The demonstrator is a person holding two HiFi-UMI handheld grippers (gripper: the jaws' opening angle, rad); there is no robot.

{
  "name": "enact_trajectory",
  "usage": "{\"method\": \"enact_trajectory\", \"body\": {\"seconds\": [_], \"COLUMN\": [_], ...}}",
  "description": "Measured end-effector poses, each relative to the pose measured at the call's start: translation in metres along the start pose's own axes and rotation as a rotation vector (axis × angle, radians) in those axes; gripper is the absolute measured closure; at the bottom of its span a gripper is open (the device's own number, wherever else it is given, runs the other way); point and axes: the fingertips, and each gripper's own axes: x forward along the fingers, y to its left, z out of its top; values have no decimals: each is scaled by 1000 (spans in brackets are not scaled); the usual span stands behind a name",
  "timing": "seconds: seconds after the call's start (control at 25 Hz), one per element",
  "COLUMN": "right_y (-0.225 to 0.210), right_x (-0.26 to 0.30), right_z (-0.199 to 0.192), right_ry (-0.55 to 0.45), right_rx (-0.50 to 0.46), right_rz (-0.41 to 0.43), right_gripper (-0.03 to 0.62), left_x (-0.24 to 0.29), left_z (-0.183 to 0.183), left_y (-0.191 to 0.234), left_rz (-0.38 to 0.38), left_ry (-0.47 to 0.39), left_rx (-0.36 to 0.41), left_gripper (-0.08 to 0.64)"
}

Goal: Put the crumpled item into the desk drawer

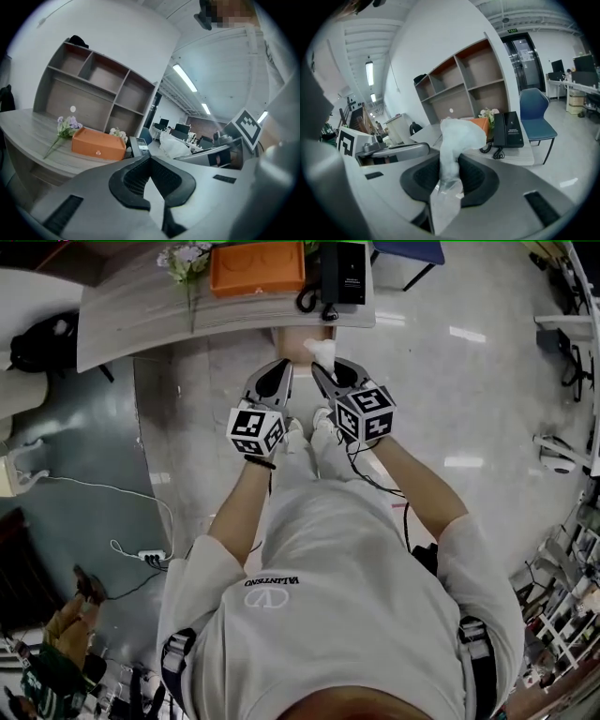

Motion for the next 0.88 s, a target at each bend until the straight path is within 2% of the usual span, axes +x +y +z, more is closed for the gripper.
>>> {"method": "enact_trajectory", "body": {"seconds": [0.2, 0.44, 0.88], "right_y": [-31, -76, -124], "right_x": [39, 93, 134], "right_z": [-35, -85, -150], "right_ry": [65, 104, 158], "right_rx": [6, 48, 111], "right_rz": [-1, -18, -43], "right_gripper": [495, 495, 495], "left_x": [30, 77, 120], "left_z": [-36, -97, -173], "left_y": [24, 61, 88], "left_rz": [47, 104, 142], "left_ry": [66, 118, 195], "left_rx": [23, 2, -18], "left_gripper": [558, 558, 558]}}
